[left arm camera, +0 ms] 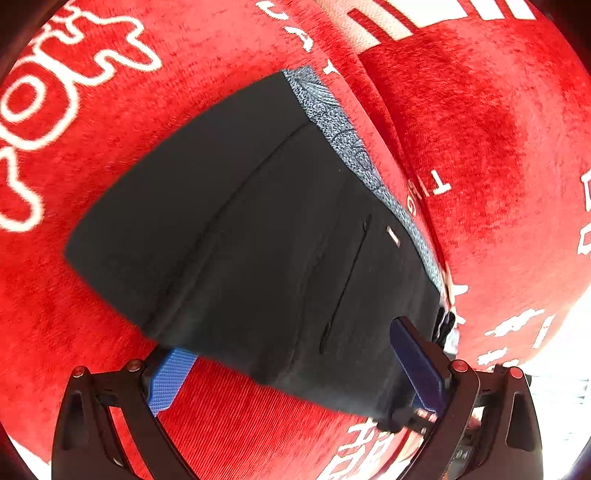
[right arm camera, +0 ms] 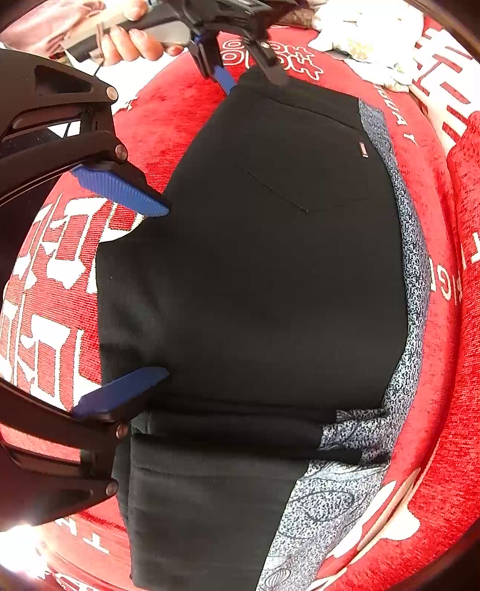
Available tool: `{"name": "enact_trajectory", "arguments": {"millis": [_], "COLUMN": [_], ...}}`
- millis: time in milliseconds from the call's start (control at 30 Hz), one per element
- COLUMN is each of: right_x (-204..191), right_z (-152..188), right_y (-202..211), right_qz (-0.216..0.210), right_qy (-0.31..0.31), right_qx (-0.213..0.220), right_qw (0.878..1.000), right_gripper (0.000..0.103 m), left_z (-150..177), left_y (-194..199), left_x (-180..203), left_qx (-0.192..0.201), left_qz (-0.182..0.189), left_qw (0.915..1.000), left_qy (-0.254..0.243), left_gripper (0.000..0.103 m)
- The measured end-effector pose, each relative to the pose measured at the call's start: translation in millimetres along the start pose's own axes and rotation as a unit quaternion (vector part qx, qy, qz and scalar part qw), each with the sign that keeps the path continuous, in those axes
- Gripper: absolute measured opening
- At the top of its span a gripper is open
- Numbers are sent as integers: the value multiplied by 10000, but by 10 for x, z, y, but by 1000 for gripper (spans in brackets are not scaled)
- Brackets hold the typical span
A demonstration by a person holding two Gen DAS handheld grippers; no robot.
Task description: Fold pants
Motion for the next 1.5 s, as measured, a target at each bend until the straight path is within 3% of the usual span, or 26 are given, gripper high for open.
{"name": "enact_trajectory", "arguments": {"millis": [133, 200, 233, 300, 333, 367, 400, 467, 500, 567, 633, 700, 800, 900, 1033, 1067, 1100, 1133, 1167, 1267, 1500], "right_x": [9, 10, 9, 10, 11, 15, 14, 0, -23, -159, -406, -704, -1222, -1666, -2083, -2109, -2111, -2082, -2036, -1798, -936], "right_z": [7, 6, 0, -21, -41, -65, -106, -229, -307, -526, -795, -1014, -1298, -1479, -1476, -1468, -1465, -1454, -1463, -1477, -1372], "right_y": [-9, -1, 23, 95, 170, 234, 321, 482, 555, 700, 821, 848, 734, 500, 168, 89, 31, -8, 1, 202, 902], "right_qz": [-13, -8, -11, -20, -32, -50, -98, -286, -389, -783, -1247, -1546, -1771, -1764, -1762, -1598, -1489, -1394, -1324, -1631, -2852], "right_qy": [16, 24, 25, 21, 22, 28, 33, 55, 86, 292, 633, 1048, 1628, 1991, 2396, 2425, 2447, 2463, 2397, 2094, 1225], "right_qx": [28, 18, 14, 50, 138, 218, 321, 483, 542, 556, 501, 285, -160, -598, -1367, -1469, -1518, -1534, -1463, -1081, -293], "right_qw": [10000, 10000, 10000, 10000, 9999, 9997, 9994, 9984, 9977, 9949, 9889, 9820, 9705, 9621, 9449, 9455, 9460, 9468, 9506, 9581, 9502], "right_gripper": [87, 87, 87, 87, 87, 87, 87, 87, 87, 87, 87, 87, 87, 87, 87, 78, 64, 27, 21, 18, 18], "left_z": [-67, -58, -35, -1, 22, 46, 87, 214, 288, 473, 581, 611, 629, 691, 700, 697, 695, 680, 689, 766, 1035], "left_y": [-59, -48, -78, -36, 6, 26, 31, 22, -5, -89, -160, -241, -268, -342, -377, -380, -377, -375, -365, -315, -144], "left_x": [42, 100, 187, 302, 389, 466, 555, 759, 866, 1010, 1057, 1105, 1103, 1143, 1197, 1204, 1212, 1211, 1238, 1422, 2239], "left_qx": [182, 283, 341, 494, 602, 654, 689, 844, 923, 1089, 1144, 1172, 1194, 1244, 1289, 1301, 1305, 1265, 1279, 1433, 1826], "left_qz": [-324, -749, -1155, -1552, -1869, -2179, -2443, -2960, -3243, -3797, -4107, -4258, -4354, -4481, -4523, -4520, -4521, -4513, -4482, -4394, -3812], "left_qw": [9993, 9967, 9923, 9845, 9759, 9654, 9534, 9204, 8972, 8392, 8004, 7807, 7679, 7478, 7399, 7402, 7410, 7449, 7458, 7374, 7414], "left_qy": [9, -127, -300, -648, -953, -1278, -1632, -2412, -2851, -3738, -4215, -4421, -4544, -4738, -4810, -4805, -4790, -4747, -4759, -4926, -5211], "left_gripper": [100, 91, 77, 64, 48, 40, 40, 38, 38, 37, 37, 37, 37, 37, 37, 37, 37, 37, 37, 37, 37]}}
Point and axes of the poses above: each gripper's, at about its wrist camera, not at the fingertips, and y roughly against the way its jaws point, x to its right, z to its underside, the point moved 3 cm from there along -y, roughly the way its jaws point, and after that the axes turned 3 degrees about z, right-handed, at the moved point
